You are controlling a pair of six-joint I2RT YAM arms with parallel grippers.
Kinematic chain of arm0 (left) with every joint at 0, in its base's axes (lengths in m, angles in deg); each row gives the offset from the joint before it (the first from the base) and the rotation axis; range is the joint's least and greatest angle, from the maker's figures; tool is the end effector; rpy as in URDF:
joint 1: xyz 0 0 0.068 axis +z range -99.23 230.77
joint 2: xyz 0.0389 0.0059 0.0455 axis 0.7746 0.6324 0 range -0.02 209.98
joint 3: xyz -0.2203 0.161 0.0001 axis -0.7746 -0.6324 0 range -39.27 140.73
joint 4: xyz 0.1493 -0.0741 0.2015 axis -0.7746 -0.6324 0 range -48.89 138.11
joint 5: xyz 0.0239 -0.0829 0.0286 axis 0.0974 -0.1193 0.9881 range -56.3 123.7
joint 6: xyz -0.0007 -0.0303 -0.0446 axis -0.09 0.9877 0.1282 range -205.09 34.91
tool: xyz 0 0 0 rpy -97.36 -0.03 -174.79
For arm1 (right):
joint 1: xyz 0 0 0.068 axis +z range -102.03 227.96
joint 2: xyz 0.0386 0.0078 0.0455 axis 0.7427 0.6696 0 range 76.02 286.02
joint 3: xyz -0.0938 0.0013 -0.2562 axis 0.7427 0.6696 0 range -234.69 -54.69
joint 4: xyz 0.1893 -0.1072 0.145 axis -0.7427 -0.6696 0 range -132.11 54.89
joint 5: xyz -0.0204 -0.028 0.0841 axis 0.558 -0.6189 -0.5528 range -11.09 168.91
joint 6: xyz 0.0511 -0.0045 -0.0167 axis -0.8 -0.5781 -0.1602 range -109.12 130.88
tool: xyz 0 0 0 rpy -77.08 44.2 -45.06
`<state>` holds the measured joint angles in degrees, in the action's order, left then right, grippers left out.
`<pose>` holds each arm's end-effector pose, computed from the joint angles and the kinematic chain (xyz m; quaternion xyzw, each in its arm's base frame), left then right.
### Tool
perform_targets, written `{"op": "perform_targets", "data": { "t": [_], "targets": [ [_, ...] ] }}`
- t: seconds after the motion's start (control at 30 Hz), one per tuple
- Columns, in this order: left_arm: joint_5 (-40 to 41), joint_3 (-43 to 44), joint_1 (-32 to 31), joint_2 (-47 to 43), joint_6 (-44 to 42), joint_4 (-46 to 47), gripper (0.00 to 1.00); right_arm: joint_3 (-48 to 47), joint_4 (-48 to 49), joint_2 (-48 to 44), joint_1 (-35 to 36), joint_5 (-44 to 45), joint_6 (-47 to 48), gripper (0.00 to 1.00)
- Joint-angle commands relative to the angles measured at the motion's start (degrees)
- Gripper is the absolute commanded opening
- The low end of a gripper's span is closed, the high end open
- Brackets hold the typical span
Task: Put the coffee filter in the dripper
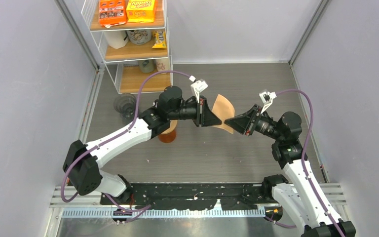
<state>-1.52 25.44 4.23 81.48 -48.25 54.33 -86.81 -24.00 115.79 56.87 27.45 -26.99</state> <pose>0.2150 -0.2568 0.3423 0.2547 0.7142 -0.5789 0.3000 0.1576 0.0529 0.3151 -0.1517 0.6769 0.5335 0.4839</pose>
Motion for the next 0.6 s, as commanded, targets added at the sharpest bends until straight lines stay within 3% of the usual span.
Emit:
{"op": "perform_targets", "data": {
  "t": [0.0,0.03,0.07,0.13,0.2,0.37,0.57],
  "targets": [
    [-1.25,2.68,-0.13,-1.19,-4.56,-1.3,0.0,-0.31,2.5,-1.03,0.29,0.95,-0.57,0.36],
    [-1.21,2.74,-0.13,-1.46,-6.28,-2.37,0.0,-0.4,1.58,-1.45,0.25,1.03,-0.09,0.41],
    [-1.18,3.03,-0.13,-1.69,-8.2,-3.78,0.0,-0.53,1.04,-1.95,0.24,1.3,0.21,0.55],
    [-2.11,4.17,-0.13,-2.09,-12.85,-8.03,0.0,-0.82,-1.93,-2.87,0.27,2.71,2.41,0.69],
    [-3.51,4.92,-0.13,-2.51,-17.61,-11.6,0.0,-1.09,-6.46,-3.96,0.28,5.85,4.75,0.78],
    [-6.05,6.25,-0.13,-3.79,-31.36,-19.97,0.0,-1.95,-19.52,-7.61,0.15,17.91,10.52,0.88],
    [-12.21,6.52,-0.17,-5.17,-44.88,-26.28,0.0,-2.1,-27.4,-13.99,0.15,30.71,15.71,0.93]
  ]
}}
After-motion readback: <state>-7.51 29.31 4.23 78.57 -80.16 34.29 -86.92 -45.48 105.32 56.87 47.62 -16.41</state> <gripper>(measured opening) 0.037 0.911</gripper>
